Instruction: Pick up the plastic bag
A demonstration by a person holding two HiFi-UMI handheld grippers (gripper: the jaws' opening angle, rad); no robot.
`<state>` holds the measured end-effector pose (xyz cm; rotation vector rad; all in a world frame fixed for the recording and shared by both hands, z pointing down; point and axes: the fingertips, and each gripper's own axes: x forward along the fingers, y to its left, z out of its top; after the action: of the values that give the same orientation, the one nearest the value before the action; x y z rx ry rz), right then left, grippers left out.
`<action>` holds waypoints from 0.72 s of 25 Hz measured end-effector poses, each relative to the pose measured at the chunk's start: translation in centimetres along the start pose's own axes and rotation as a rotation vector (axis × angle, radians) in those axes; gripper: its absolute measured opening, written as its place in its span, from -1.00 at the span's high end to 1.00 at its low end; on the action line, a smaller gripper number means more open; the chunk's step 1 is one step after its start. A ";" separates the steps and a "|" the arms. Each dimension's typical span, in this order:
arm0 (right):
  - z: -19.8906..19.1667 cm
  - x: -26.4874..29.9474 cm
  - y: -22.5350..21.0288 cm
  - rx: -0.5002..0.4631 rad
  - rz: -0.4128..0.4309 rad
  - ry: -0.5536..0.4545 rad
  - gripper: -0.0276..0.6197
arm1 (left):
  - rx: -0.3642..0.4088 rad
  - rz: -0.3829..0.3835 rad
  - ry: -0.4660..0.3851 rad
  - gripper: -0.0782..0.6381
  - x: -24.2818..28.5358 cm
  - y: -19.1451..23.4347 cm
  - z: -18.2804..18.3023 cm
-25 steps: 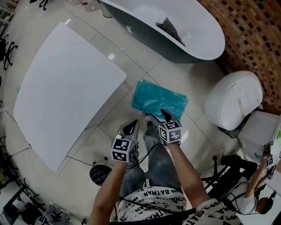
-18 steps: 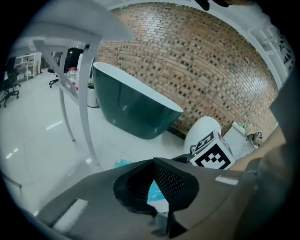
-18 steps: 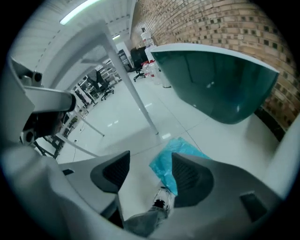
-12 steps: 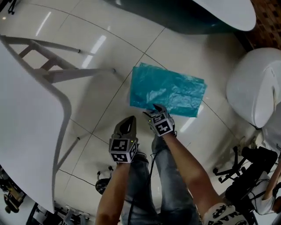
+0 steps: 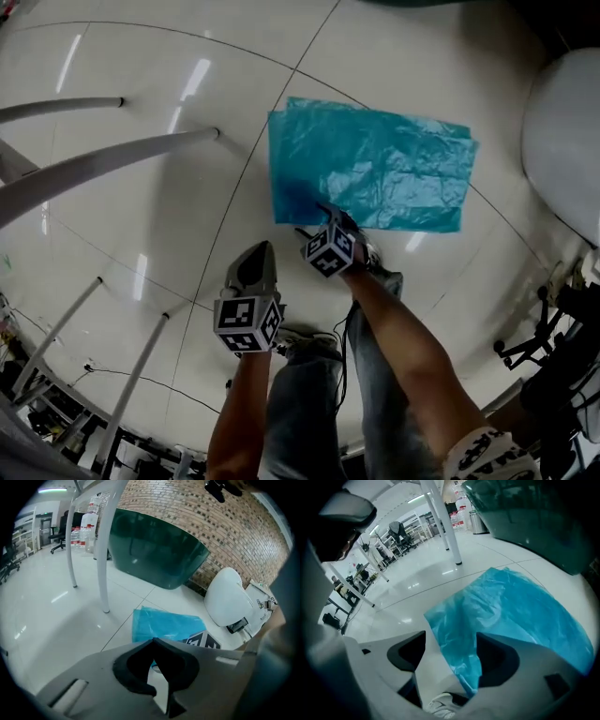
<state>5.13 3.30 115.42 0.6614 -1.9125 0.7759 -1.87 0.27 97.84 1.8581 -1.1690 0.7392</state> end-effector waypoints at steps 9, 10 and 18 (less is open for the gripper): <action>-1.2 3.6 -0.4 -0.269 -0.096 0.027 -0.07 | 0.016 0.003 0.032 0.78 3.1 1.0 -3.0; -1.3 3.6 -0.7 -0.288 -0.110 0.027 0.11 | 0.012 0.003 0.031 0.78 2.9 1.0 -3.2; 3.0 -5.0 -3.5 0.065 -0.039 -0.146 0.88 | -0.020 0.008 0.014 0.78 -1.0 -1.7 -1.2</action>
<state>8.07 -0.59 110.69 0.8130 -2.0067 0.7865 -0.79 2.20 97.08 1.8302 -1.1716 0.7412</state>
